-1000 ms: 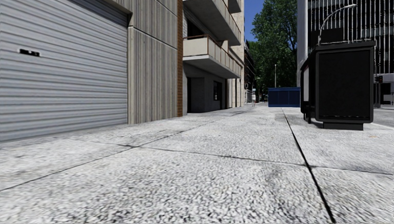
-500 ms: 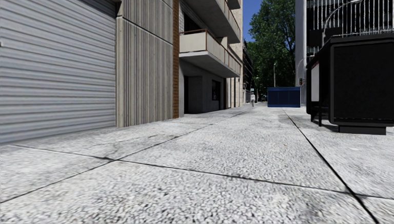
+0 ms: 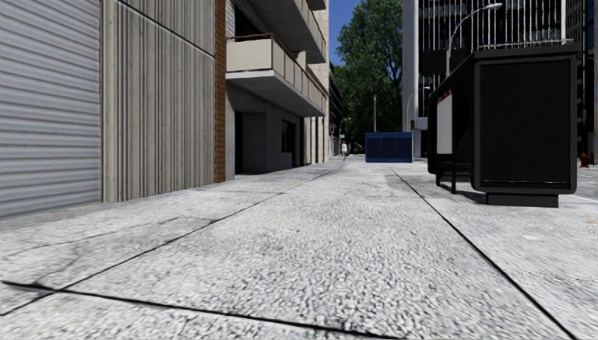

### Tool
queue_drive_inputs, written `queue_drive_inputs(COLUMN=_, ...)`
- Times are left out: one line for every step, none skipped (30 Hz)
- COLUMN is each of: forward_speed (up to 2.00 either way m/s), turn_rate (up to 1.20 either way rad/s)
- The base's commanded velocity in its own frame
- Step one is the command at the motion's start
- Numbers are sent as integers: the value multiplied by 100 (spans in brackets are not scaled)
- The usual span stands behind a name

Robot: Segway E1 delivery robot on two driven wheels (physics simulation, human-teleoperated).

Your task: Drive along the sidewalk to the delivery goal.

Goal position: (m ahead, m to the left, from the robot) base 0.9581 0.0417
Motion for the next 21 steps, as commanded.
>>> queue_drive_inputs(forward_speed=149, turn_rate=-39)
queue_drive_inputs(forward_speed=149, turn_rate=-38)
queue_drive_inputs(forward_speed=149, turn_rate=-24)
queue_drive_inputs(forward_speed=149, turn_rate=-24)
queue_drive_inputs(forward_speed=149, turn_rate=-24)
queue_drive_inputs(forward_speed=149, turn_rate=-24)
queue_drive_inputs(forward_speed=149, turn_rate=-24)
queue_drive_inputs(forward_speed=149, turn_rate=-24)
queue_drive_inputs(forward_speed=149, turn_rate=-24)
queue_drive_inputs(forward_speed=149, turn_rate=-24)
queue_drive_inputs(forward_speed=147, turn_rate=-24)
queue_drive_inputs(forward_speed=127, turn_rate=-14)
queue_drive_inputs(forward_speed=127, turn_rate=-14)
queue_drive_inputs(forward_speed=101, turn_rate=0)
queue_drive_inputs(forward_speed=25, turn_rate=0)
queue_drive_inputs(forward_speed=0, turn_rate=0)
queue_drive_inputs(forward_speed=0, turn_rate=0)
queue_drive_inputs(forward_speed=0, turn_rate=0)
queue_drive_inputs(forward_speed=0, turn_rate=0)
queue_drive_inputs(forward_speed=0, turn_rate=0)
queue_drive_inputs(forward_speed=0, turn_rate=0)
